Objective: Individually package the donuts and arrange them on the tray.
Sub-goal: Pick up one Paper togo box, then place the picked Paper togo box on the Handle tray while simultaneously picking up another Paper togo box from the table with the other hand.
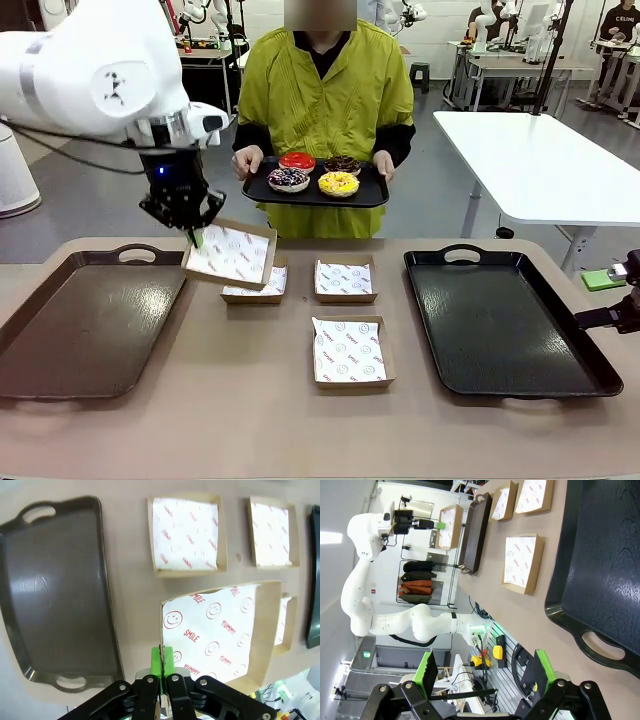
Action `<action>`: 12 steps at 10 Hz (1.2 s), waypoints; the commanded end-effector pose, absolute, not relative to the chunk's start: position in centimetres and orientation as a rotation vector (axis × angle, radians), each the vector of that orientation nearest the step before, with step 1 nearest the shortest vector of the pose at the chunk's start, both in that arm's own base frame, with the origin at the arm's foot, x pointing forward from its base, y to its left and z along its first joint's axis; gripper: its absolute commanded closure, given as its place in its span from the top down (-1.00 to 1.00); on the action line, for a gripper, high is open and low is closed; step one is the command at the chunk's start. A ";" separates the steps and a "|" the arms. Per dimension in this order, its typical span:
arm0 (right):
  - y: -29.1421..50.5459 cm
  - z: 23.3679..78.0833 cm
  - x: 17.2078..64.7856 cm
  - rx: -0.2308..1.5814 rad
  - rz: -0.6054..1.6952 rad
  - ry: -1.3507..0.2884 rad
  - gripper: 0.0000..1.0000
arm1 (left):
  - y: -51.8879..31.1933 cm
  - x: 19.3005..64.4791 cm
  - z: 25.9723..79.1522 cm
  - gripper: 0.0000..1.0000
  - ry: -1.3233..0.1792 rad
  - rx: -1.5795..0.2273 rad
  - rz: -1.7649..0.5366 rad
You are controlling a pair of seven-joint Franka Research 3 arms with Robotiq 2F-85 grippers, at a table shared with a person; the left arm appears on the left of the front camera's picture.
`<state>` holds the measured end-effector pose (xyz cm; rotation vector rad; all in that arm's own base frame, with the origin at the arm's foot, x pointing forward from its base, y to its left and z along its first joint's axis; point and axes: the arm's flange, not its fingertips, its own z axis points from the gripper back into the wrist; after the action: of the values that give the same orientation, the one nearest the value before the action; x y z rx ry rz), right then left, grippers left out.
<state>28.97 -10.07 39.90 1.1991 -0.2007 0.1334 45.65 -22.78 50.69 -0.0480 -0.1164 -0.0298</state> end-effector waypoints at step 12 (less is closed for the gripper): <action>-10.1 39.8 29.3 1.221 0.142 -0.221 1.00 | -22.6 53.1 49.4 -1.00 -0.078 -0.084 -0.002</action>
<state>28.97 -10.06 39.90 1.1990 -0.2006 0.1344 53.66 -22.88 49.43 -0.0914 -0.0764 -0.0164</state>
